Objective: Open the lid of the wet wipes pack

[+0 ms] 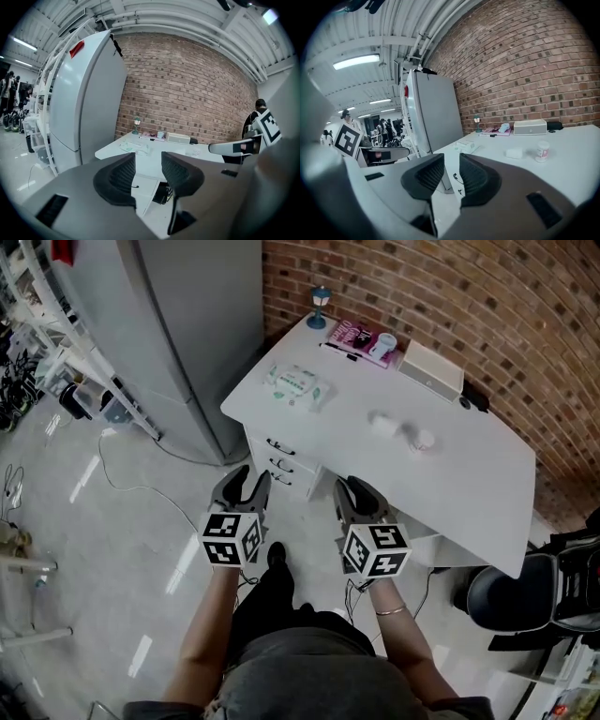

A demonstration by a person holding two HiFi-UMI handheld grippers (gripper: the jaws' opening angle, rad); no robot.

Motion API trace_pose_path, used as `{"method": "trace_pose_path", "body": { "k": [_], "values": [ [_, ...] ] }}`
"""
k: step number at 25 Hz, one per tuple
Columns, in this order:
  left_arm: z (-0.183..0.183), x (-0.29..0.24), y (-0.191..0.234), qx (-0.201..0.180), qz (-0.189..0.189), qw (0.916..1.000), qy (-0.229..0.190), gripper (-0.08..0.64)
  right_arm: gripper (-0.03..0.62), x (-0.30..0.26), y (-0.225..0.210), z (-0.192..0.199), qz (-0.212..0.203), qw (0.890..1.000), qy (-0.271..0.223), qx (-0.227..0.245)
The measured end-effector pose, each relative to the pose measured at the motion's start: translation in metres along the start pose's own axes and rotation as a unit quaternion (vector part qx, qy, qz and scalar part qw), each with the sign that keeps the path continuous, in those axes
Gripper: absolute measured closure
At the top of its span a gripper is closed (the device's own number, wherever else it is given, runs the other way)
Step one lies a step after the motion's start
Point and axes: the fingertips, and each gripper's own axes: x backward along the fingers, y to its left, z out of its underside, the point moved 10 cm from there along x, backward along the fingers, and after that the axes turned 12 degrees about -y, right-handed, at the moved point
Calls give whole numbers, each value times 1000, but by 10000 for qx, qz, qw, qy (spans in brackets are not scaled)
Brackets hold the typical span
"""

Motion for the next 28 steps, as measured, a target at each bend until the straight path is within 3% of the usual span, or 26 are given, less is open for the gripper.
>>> {"method": "trace_pose_path", "body": {
  "k": [11, 28],
  "values": [
    [-18, -78, 54, -43, 286, 9996, -18, 396, 486, -81, -12, -19, 271, 9994, -101, 170],
    [-20, -129, 89, -4, 504, 9987, 118, 396, 486, -140, -10, -33, 209, 9964, 124, 811]
  ]
}}
